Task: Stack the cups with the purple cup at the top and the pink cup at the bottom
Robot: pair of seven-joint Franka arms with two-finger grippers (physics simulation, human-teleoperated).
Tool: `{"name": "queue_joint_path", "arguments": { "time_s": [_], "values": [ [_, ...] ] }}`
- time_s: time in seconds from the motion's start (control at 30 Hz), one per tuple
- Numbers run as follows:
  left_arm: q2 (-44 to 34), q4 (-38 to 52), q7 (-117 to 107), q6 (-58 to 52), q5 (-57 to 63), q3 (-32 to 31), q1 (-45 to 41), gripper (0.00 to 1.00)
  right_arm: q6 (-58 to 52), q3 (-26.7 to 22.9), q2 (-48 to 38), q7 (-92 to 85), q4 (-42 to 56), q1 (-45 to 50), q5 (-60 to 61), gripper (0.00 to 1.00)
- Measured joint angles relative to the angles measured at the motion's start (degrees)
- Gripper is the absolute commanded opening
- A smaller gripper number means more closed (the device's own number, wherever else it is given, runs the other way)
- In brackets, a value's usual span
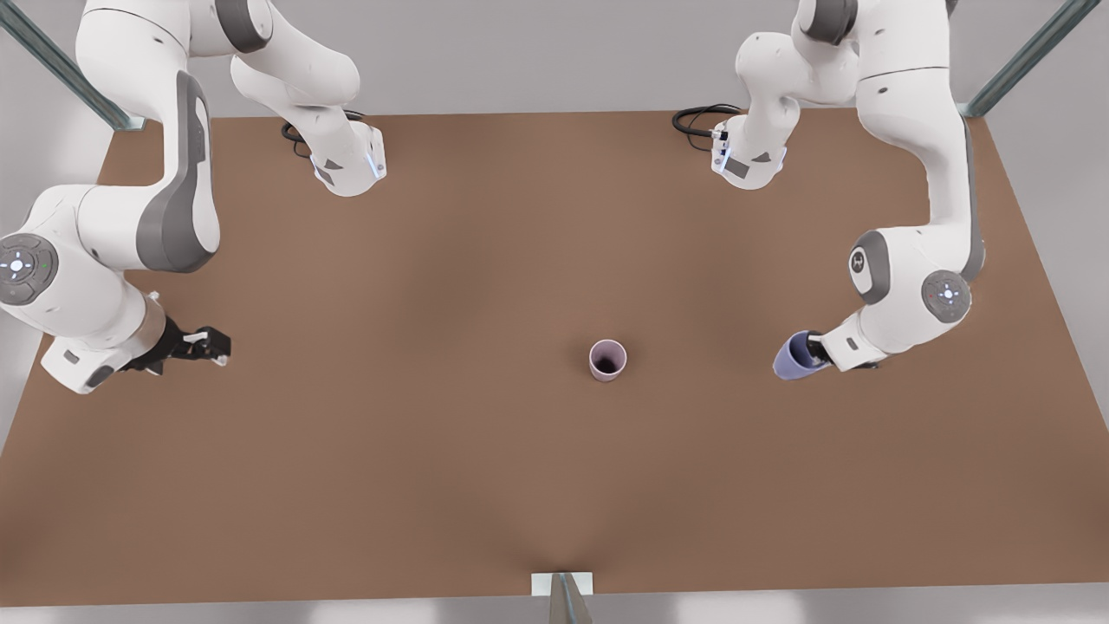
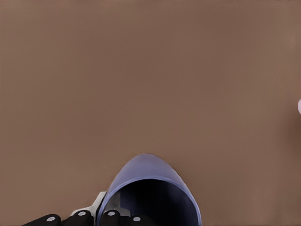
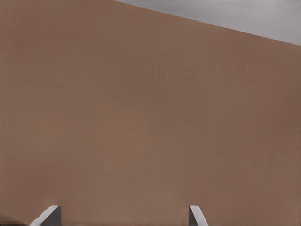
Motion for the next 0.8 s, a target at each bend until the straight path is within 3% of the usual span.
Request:
{"name": "queue_joint_path", "arguments": {
  "time_s": [0.17,0.27,0.37,0.8],
  "values": [
    [4.8,13.9,-11.0,-10.1,-0.6,-5.0,-11.9,0.21,-1.7,-0.1,-0.5,0.2,0.2,-0.1,2.3,1.0],
    [10.1,23.2,-19.5,-14.1,-1.6,-10.9,-13.4,0.21,-2.7,0.0,-0.5,2.8,0.3,0.1,3.1,1.0],
    [15.6,31.9,-27.1,-17.0,-2.2,-12.2,-13.8,0.21,-3.5,0.0,-0.5,4.8,0.3,0.0,3.9,1.0],
    [19.1,31.4,-48.0,-17.5,-4.2,-13.0,-13.3,0.21,-4.4,-0.2,-0.3,9.1,0.3,0.0,4.6,1.0]
  ]
}}
